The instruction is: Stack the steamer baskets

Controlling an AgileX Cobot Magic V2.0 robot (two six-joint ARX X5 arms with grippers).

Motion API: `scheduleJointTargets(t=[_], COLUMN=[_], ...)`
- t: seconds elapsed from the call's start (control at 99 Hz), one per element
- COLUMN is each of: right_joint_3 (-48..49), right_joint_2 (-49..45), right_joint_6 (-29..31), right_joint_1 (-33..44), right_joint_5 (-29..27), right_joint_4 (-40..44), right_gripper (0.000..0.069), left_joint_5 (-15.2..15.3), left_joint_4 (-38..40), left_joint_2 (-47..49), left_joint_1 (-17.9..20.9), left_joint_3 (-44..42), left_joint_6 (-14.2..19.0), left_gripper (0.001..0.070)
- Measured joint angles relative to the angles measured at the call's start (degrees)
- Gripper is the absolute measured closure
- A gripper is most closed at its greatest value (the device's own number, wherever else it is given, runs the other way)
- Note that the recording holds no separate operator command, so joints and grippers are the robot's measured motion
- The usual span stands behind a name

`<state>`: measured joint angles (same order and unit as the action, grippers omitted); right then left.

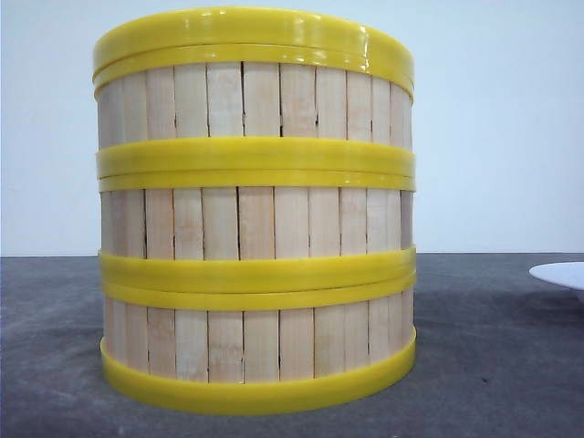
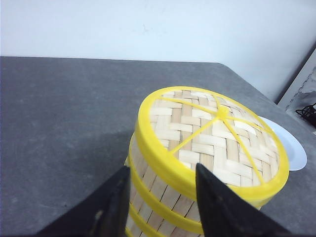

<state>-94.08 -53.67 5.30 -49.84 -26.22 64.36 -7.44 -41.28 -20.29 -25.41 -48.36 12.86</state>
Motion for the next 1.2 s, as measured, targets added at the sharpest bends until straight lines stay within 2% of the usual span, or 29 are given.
scheduleJointTargets(t=[0.192, 0.323, 0.455, 0.515, 0.546, 0.616, 0.707, 0.849, 1.202], right_joint_3=[18.10, 25.64, 25.77, 25.77, 25.77, 25.77, 25.77, 25.77, 25.77], right_joint_2=[11.10, 15.98, 16.50, 16.57, 16.57, 16.57, 16.57, 16.57, 16.57], right_joint_6=[5.42, 8.81, 9.88, 10.12, 10.21, 10.19, 10.21, 10.40, 11.08], right_joint_1=[0.00, 0.00, -0.02, -0.02, -0.02, -0.02, -0.02, -0.02, -0.02], right_joint_5=[-0.98, -0.98, -0.96, -0.98, -0.98, -0.98, -0.98, -0.92, -0.92], right_joint_4=[-3.91, -4.39, -5.07, -5.07, -5.07, -5.07, -5.07, -5.07, -5.05], right_gripper=[0.0367, 0.0367, 0.0367, 0.0383, 0.0421, 0.0583, 0.0657, 0.0679, 0.0681], left_joint_5=[0.00, 0.00, 0.00, 0.00, 0.00, 0.00, 0.00, 0.00, 0.00], left_joint_4=[-0.33, -0.55, -0.52, -0.57, -0.57, -0.81, -0.87, -0.87, -0.87], left_joint_2=[0.00, 0.00, 0.00, 0.00, 0.00, 0.00, 0.00, 0.00, 0.00], left_joint_1=[0.00, 0.00, 0.00, 0.00, 0.00, 0.00, 0.00, 0.00, 0.00], left_joint_3=[0.00, 0.00, 0.00, 0.00, 0.00, 0.00, 0.00, 0.00, 0.00], left_joint_6=[-0.02, -0.02, -0.04, -0.13, -0.17, -0.17, -0.17, -0.17, -0.17], left_gripper=[0.0469, 0.0469, 0.0472, 0.0499, 0.0543, 0.0643, 0.0678, 0.0684, 0.0684])
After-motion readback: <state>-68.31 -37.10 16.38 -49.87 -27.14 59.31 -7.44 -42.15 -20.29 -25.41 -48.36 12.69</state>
